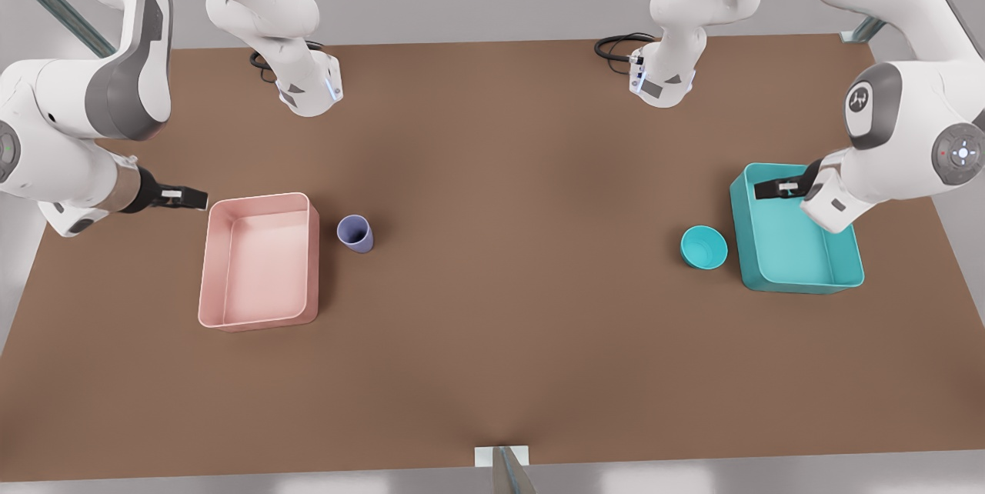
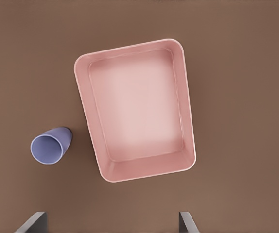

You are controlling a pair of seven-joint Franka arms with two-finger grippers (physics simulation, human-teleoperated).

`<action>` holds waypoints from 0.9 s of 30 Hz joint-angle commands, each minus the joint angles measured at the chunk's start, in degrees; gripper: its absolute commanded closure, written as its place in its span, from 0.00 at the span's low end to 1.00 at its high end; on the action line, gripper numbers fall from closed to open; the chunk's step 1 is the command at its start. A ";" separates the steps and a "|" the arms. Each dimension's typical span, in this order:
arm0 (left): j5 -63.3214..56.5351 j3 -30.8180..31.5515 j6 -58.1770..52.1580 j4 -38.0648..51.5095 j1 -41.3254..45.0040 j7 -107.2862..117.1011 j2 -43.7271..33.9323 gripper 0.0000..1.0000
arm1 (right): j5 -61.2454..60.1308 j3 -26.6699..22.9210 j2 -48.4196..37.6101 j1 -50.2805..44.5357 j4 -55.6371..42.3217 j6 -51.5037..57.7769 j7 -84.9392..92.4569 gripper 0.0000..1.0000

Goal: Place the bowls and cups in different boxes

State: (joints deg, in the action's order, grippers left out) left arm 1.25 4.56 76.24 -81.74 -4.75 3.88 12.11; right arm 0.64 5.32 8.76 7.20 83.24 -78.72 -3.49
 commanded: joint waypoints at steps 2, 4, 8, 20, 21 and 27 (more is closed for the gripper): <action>-2.46 -0.33 4.42 -2.09 5.16 1.30 1.68 0.00 | 0.06 0.22 0.29 -0.08 -0.28 -1.53 -1.08 0.00; -9.69 -0.51 16.54 -7.29 9.49 1.66 5.45 0.00 | -0.28 0.66 3.01 -3.68 -0.63 -4.33 -0.30 0.00; -12.85 -0.51 44.95 -18.63 10.72 1.74 9.86 0.00 | -0.37 1.45 10.04 -13.61 -0.63 -12.16 -1.26 0.00; -16.46 -2.36 56.12 -35.59 9.85 1.74 13.55 0.00 | 3.32 1.45 6.18 -22.32 24.94 -42.92 -19.10 0.00; -16.46 -2.45 56.03 -35.68 9.58 1.74 13.64 0.00 | 3.32 1.45 6.18 -22.67 26.18 -44.24 -19.27 0.00; -16.55 -2.45 54.19 -36.74 9.67 3.85 15.04 0.00 | 3.32 1.19 6.27 -20.21 30.57 -46.08 -19.89 0.00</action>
State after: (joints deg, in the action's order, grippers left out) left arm -15.15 2.11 129.61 -118.43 4.88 5.62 26.89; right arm 3.90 6.54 15.13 -13.41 113.26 -119.80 -14.33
